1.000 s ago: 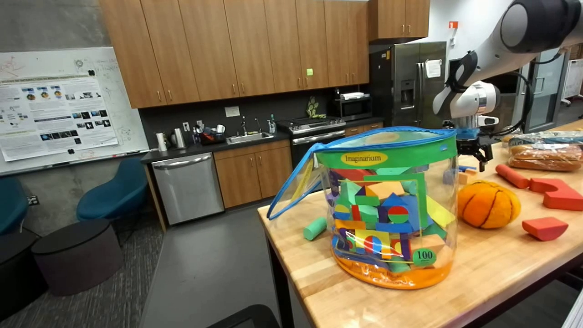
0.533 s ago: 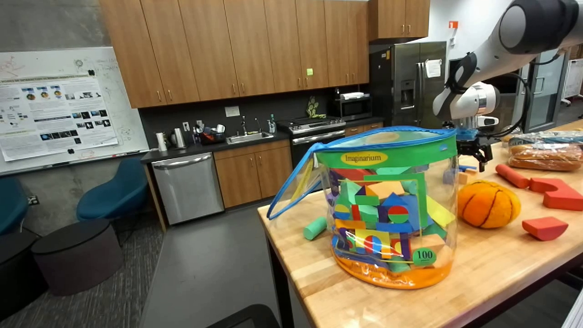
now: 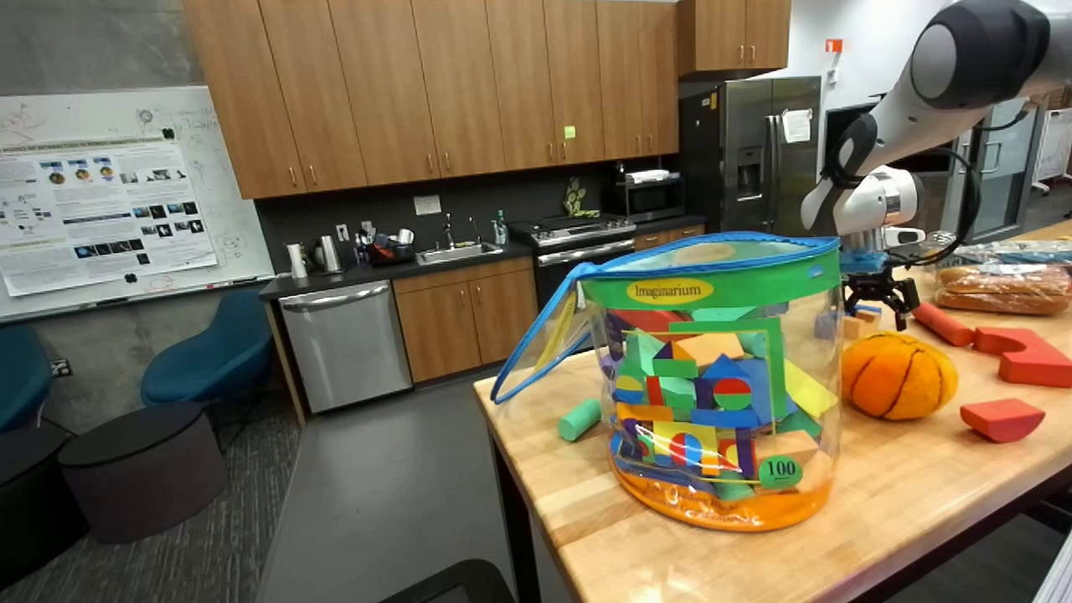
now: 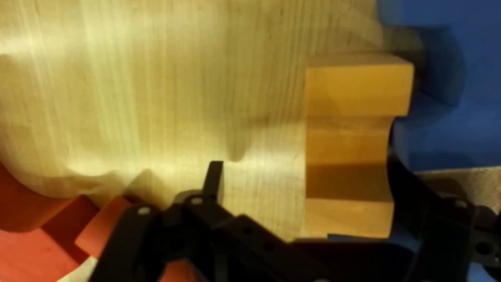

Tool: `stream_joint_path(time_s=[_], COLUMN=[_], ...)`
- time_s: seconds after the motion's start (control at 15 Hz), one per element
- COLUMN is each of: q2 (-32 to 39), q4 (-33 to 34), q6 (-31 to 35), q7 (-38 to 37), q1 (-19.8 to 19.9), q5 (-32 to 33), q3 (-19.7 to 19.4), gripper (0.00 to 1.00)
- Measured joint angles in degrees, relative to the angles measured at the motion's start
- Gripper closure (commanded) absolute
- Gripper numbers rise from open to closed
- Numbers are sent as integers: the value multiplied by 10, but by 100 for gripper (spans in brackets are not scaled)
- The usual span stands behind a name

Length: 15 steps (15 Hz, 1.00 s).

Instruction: Transfer the cream block to the bag

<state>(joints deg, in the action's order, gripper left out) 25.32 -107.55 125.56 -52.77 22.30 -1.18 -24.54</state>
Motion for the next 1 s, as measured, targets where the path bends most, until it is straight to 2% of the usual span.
stream_joint_path(time_s=[0.07, 0.13, 0.27, 0.67, 1.0], q2=[0, 0, 0, -3, -8], q4=[0, 0, 1, 3, 2], q6=[0, 0, 1, 22, 16], q7=[-1, -2, -6, -23, -13], q1=[0, 0, -1, -8, -5], q5=[0, 0, 0, 0, -4], q3=[0, 0, 0, 0, -1], gripper=[25, 27, 37, 84, 84])
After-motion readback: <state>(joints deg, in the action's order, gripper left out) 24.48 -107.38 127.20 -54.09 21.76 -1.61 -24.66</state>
